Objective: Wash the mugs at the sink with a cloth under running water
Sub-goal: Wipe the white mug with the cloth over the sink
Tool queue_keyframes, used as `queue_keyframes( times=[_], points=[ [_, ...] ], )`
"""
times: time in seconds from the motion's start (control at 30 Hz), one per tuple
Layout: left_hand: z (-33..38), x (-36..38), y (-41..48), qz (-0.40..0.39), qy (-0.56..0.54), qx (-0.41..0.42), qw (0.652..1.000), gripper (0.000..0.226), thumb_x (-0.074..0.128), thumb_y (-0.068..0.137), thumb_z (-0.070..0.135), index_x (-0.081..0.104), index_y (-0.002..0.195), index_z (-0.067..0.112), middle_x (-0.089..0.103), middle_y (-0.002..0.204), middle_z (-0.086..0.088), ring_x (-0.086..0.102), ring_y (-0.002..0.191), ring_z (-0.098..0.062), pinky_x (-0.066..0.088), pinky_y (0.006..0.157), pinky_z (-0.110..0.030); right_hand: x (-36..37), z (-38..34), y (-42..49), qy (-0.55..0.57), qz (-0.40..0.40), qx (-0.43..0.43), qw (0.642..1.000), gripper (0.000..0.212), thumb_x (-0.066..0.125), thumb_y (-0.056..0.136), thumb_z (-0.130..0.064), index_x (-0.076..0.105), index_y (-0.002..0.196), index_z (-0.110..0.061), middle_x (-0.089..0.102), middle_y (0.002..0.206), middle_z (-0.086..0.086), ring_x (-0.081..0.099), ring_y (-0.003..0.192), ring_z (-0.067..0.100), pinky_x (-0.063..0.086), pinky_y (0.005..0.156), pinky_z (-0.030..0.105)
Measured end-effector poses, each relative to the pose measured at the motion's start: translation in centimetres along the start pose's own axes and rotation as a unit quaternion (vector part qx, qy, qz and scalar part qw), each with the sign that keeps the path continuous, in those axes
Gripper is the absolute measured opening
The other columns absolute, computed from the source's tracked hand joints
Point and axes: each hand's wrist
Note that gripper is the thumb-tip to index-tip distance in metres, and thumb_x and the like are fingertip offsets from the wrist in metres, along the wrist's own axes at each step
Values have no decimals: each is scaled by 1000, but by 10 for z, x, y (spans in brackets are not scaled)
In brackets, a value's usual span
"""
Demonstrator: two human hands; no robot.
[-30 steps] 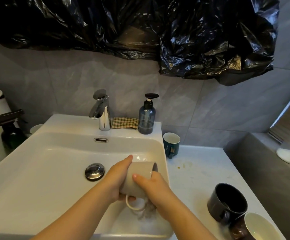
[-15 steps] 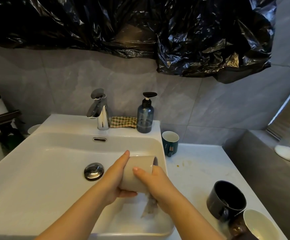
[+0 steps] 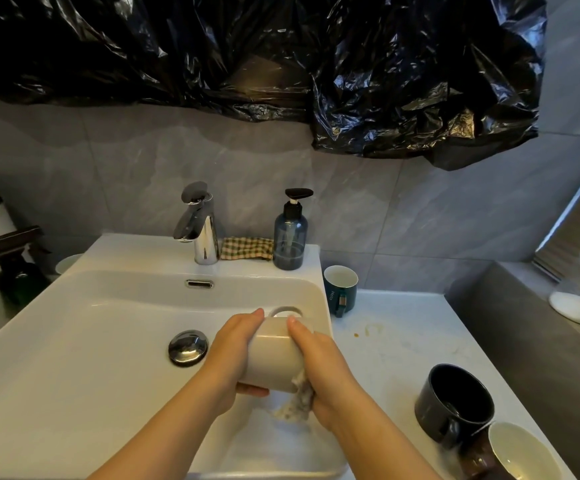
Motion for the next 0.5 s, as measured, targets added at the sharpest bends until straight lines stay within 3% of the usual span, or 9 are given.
queue_keyframes(
  times=[0.13, 0.23, 0.3, 0.37, 0.43, 0.5],
  points=[
    [-3, -4, 5, 48, -35, 15, 998, 17, 45, 93, 46, 53, 95, 30, 53, 105, -10, 56, 93, -31, 54, 56, -39, -14, -10, 3, 274, -4, 86, 958, 62, 30, 95, -57, 65, 112, -7, 71, 100, 19, 63, 96, 36, 52, 75, 44],
    [-4, -6, 7, 73, -71, 20, 995, 13, 46, 93, 44, 51, 95, 32, 51, 103, -7, 55, 91, -30, 55, 59, -42, -18, -17, -3, 320, -62, 82, 942, 59, 24, 98, -50, 63, 114, -8, 69, 101, 18, 60, 95, 34, 47, 70, 44],
    [-5, -4, 8, 82, -54, 35, 995, 16, 47, 93, 42, 51, 101, 29, 51, 102, -5, 55, 90, -29, 55, 59, -41, -10, -18, -7, 234, -54, 42, 970, 34, 39, 99, -39, 62, 112, -16, 64, 104, 13, 58, 91, 27, 48, 65, 39],
    [-9, 0, 8, 91, 3, 82, 992, 18, 50, 92, 39, 50, 105, 26, 52, 100, -3, 56, 88, -27, 54, 55, -37, -1, -11, -2, 53, 21, -36, 998, 12, 47, 98, -29, 57, 105, -31, 57, 115, 5, 56, 93, 18, 52, 70, 32],
    [-16, 0, 6, 85, 71, 185, 976, 20, 54, 87, 44, 50, 100, 30, 54, 95, 0, 57, 86, -22, 50, 57, -29, 3, -6, 6, -24, 86, -79, 993, 11, 43, 99, -28, 50, 108, -32, 54, 117, 1, 55, 96, 17, 51, 77, 30],
    [-23, -6, 2, 72, 190, 322, 925, 29, 48, 74, 57, 46, 96, 38, 52, 94, 8, 52, 84, -7, 40, 64, -12, 2, -13, 12, -13, 107, -26, 994, 17, 42, 99, -26, 53, 110, -18, 60, 107, 8, 58, 89, 22, 51, 77, 34]
  ],
)
Point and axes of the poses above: each hand's wrist, its own y-axis towards the middle knuckle, its own x-axis out of the palm, z = x × y
